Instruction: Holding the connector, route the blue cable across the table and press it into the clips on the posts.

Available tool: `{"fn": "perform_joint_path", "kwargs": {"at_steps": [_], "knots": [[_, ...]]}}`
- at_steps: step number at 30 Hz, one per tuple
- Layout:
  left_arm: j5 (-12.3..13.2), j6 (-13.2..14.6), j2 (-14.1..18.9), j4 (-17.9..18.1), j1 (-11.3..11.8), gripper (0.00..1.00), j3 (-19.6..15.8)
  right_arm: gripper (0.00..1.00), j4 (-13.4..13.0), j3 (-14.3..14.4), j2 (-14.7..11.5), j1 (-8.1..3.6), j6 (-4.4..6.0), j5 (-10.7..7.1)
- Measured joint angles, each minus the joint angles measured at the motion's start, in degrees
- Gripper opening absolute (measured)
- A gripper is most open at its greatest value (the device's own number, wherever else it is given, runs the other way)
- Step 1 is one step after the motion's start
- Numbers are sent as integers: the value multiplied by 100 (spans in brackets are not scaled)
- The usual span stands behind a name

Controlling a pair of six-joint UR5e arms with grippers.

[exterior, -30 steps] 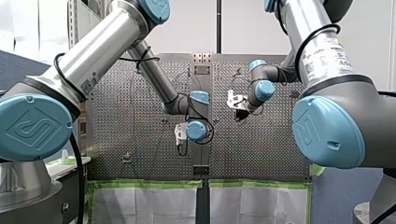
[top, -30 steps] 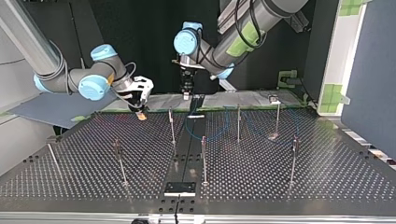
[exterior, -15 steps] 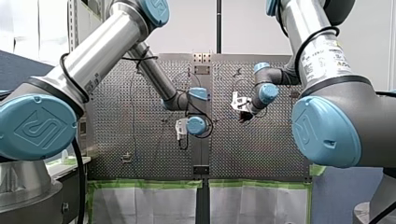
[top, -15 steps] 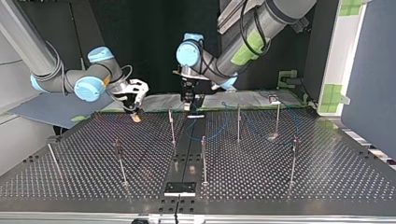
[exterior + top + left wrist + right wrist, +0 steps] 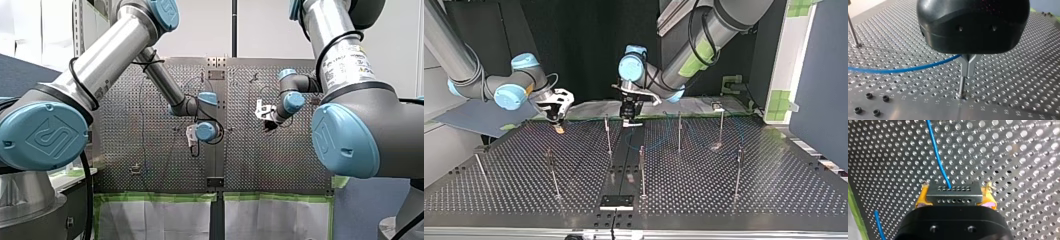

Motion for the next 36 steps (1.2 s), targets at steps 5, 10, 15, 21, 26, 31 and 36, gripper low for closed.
{"fn": "perform_joint_path", "kwargs": {"at_steps": [5,10,15,21,26,31,36], "knots": [[154,-46,-181,-159,12,0,230,0,-97,-5,0,-59,23,-9],[166,-161,-404,-351,82,0,466,0,-186,-29,4,-129,85,-33],[127,-194,-501,-565,191,0,709,0,-250,-63,8,-227,130,-53],[78,-191,-508,-858,238,23,1005,0,-269,-69,10,-303,140,-82],[76,-179,-508,-1095,186,84,1192,0,-270,-85,12,-325,139,-112],[72,-98,-504,-1357,118,100,1228,0,-264,-103,13,-330,139,-147],[-26,-19,-450,-1627,34,100,1229,0,-263,-104,11,-331,140,-167]]}}
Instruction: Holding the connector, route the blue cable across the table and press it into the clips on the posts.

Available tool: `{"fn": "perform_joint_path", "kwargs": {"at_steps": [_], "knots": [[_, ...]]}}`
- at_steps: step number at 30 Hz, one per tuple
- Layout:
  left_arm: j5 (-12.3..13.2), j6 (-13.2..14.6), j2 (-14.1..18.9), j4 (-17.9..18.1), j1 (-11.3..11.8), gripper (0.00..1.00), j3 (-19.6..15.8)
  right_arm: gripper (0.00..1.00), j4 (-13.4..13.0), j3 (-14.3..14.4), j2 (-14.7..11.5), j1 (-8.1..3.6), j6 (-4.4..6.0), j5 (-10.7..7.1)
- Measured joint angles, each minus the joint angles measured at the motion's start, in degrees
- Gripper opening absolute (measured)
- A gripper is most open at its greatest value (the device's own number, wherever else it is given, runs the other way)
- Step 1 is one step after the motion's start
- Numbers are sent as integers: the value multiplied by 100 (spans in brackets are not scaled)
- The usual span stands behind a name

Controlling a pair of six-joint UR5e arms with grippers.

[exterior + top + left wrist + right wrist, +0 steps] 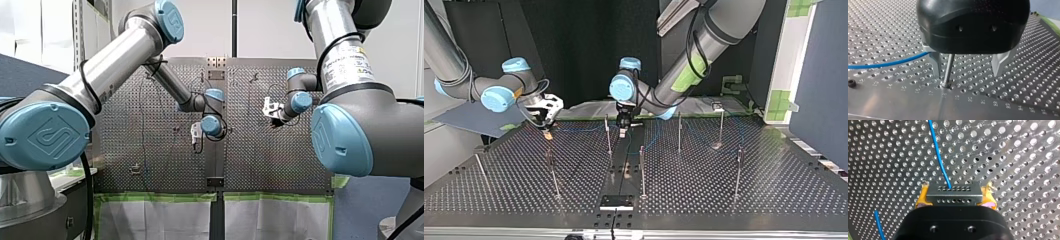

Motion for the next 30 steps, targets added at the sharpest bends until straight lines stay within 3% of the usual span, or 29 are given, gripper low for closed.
{"fn": "perform_joint_path", "kwargs": {"at_steps": [14,23,30], "knots": [[-248,143,490,-670,-319,100,-200,0,16,-1,-1,0,-6,-33],[-380,184,742,-803,-585,100,-364,0,148,-65,-30,-42,-7,-41],[-499,174,760,-692,-906,100,-364,0,189,-68,-239,-118,28,-65]]}}
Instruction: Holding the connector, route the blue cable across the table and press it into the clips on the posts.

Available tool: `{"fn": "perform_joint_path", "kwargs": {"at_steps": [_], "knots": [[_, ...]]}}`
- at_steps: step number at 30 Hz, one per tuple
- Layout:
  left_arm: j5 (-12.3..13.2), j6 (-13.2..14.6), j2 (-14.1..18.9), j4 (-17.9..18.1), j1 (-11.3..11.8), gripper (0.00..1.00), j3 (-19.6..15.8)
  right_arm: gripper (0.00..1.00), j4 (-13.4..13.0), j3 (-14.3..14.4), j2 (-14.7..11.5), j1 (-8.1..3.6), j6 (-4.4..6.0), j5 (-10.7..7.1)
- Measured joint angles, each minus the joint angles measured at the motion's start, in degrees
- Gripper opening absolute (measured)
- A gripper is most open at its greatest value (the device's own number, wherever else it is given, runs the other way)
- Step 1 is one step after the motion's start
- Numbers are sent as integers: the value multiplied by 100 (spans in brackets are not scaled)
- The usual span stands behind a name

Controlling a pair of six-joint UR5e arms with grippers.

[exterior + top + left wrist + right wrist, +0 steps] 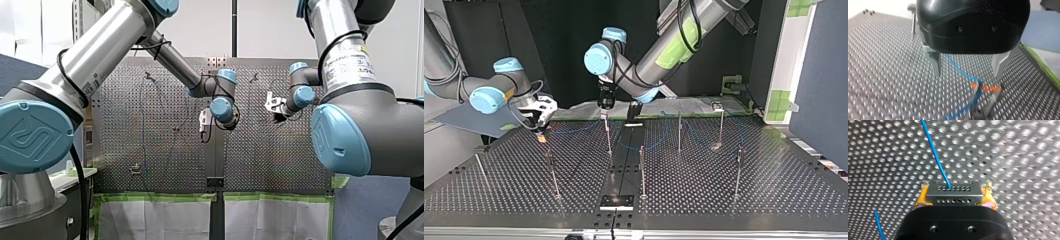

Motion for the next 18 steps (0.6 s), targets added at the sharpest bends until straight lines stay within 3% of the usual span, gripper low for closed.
{"fn": "perform_joint_path", "kwargs": {"at_steps": [9,18], "knots": [[-273,-294,-33,244,-419,100,275,0,73,2,-192,-87,49,-102],[-489,-513,-347,-42,-781,100,711,0,267,32,-264,-115,-18,-115]]}}
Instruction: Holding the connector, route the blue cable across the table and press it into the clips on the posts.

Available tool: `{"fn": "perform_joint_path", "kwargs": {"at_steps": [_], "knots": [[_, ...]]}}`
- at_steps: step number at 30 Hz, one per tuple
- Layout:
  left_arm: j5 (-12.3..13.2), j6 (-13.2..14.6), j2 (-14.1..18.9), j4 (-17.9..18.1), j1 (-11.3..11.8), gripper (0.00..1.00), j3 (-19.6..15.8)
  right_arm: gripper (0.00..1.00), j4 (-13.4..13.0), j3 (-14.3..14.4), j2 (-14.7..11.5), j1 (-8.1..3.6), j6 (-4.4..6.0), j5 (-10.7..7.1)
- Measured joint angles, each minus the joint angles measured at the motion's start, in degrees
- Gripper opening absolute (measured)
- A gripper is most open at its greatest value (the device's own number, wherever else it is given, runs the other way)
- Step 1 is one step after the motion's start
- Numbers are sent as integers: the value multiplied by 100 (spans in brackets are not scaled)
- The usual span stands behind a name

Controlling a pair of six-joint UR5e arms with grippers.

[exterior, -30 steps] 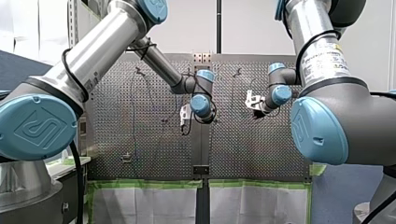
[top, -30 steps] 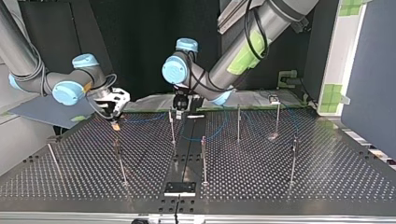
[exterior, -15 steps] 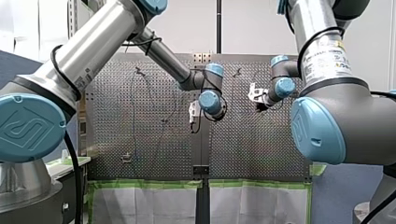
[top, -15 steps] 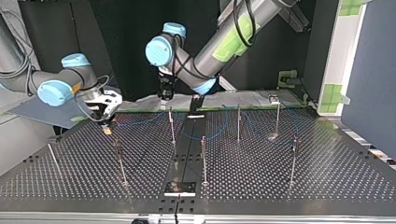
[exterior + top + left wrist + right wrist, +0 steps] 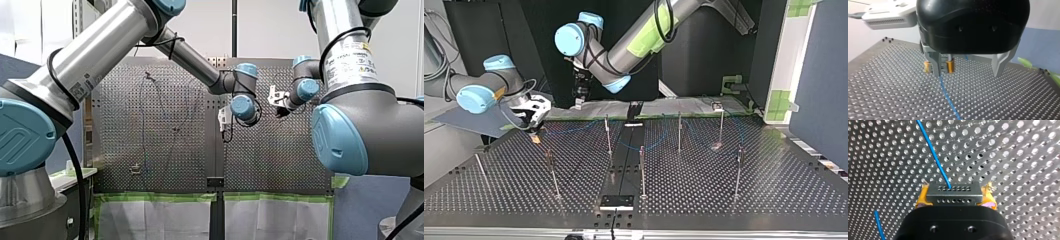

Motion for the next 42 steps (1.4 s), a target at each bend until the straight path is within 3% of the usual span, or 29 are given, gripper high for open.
{"fn": "perform_joint_path", "kwargs": {"at_steps": [10,25,32,42], "knots": [[-255,-139,-440,-401,1,100,443,0,9,139,-252,60,-17,-156],[-604,-146,-1164,21,66,100,1185,0,1,201,-262,116,-43,-171],[-774,-145,-1256,104,142,100,1543,0,-12,201,-259,119,-29,-170],[-938,-150,-1562,-101,251,100,2022,0,-23,200,-258,117,-17,-170]]}}
